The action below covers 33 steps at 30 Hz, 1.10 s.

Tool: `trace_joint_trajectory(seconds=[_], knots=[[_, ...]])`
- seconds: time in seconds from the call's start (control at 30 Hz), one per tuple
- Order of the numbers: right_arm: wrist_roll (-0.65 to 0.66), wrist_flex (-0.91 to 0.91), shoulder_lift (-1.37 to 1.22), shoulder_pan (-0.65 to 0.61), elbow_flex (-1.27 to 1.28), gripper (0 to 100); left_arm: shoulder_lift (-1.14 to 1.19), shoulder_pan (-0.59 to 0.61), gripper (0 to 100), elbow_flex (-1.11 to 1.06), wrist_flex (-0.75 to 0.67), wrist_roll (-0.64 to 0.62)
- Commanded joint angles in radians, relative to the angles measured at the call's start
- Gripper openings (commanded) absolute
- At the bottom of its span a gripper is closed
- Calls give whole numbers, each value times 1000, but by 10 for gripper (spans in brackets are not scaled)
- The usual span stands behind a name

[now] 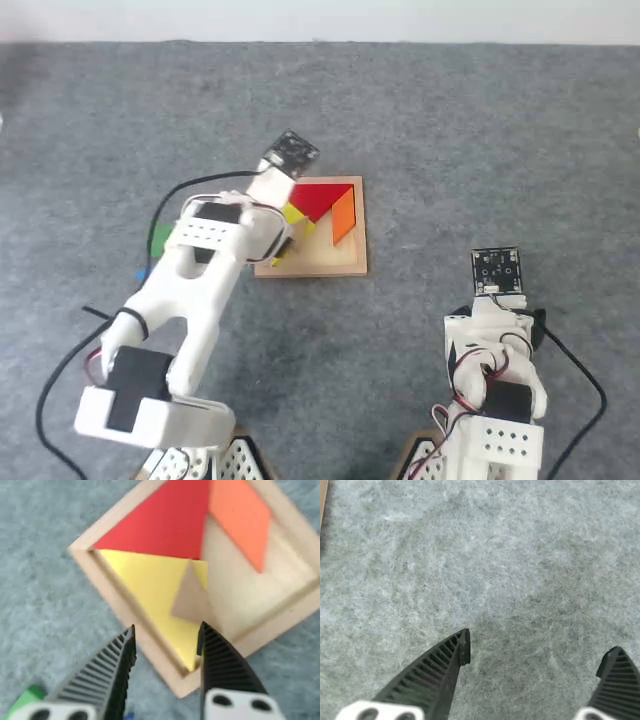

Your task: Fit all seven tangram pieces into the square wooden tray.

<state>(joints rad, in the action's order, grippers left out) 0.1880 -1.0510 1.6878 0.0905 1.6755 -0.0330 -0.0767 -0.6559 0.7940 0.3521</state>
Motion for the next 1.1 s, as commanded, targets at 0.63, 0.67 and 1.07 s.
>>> trace_joint_trajectory(seconds=[0.63,0.67,1.07], knots=[[11,-10,16,4,14,402,-35,14,192,24,-68,-35],[11,-10,16,4,14,402,-35,14,192,22,-68,-34],[11,-10,16,4,14,402,49,-48,191,58,-69,-40]])
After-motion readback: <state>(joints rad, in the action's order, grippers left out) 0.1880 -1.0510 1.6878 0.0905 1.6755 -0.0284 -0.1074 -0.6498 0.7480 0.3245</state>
